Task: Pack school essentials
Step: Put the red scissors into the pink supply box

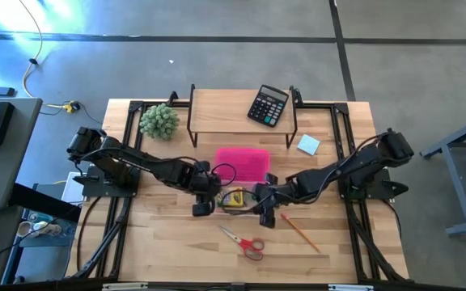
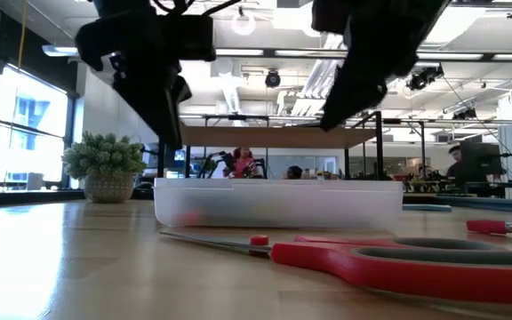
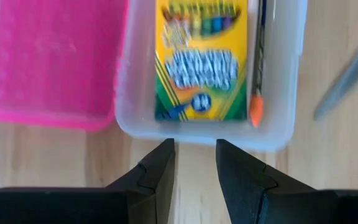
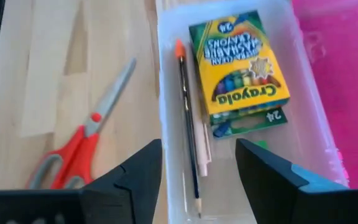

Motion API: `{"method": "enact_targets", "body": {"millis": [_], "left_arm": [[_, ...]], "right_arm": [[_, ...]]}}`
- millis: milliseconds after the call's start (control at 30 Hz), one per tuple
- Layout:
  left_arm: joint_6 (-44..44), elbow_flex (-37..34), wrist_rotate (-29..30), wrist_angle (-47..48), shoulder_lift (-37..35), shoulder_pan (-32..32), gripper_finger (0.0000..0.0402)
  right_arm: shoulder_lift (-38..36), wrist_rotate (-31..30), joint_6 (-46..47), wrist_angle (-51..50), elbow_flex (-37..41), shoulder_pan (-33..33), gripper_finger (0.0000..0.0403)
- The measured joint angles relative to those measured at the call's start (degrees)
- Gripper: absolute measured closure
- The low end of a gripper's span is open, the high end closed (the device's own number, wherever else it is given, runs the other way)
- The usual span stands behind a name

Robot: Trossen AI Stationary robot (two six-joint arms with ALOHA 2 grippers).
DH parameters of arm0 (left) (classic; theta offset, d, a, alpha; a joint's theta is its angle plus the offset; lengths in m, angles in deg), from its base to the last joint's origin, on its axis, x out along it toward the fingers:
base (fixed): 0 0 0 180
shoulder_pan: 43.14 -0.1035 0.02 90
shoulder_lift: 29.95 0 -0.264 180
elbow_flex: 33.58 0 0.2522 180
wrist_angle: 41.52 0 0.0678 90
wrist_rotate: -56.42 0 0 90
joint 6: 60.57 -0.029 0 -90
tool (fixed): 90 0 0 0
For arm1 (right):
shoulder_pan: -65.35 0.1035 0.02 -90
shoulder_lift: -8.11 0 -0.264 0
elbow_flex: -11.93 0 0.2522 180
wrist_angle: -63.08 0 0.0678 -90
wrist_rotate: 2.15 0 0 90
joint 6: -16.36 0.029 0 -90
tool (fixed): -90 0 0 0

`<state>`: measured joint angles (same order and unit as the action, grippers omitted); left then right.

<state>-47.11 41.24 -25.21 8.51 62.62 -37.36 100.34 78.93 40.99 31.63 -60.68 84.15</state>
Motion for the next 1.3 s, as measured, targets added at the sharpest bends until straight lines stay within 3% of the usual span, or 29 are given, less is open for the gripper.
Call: {"method": "enact_targets", "body": {"millis": [233, 733, 1067, 1300], "left_arm": [[1.8, 0.0, -0.2, 3.2, 0.0, 1.7, 0.0296], [6.0, -1.6, 1.2, 2.2, 0.0, 9.3, 0.0296], [11.9, -5.8, 0.2, -0.7, 0.0, 11.5, 0.0296], [11.9, -5.8, 0.2, -2.0, 0.0, 12.8, 0.0296]], "right_arm": [[0.0, -4.7, 2.9, -3.7, -5.9, 3.9, 0.0208], [0.1, -9.8, 12.7, 1.7, -6.7, 11.1, 0.0211], [0.1, -9.0, 12.7, 5.4, -6.9, 11.6, 0.0226], [2.9, -8.7, 11.1, -1.3, -14.5, 12.5, 0.0226]]}}
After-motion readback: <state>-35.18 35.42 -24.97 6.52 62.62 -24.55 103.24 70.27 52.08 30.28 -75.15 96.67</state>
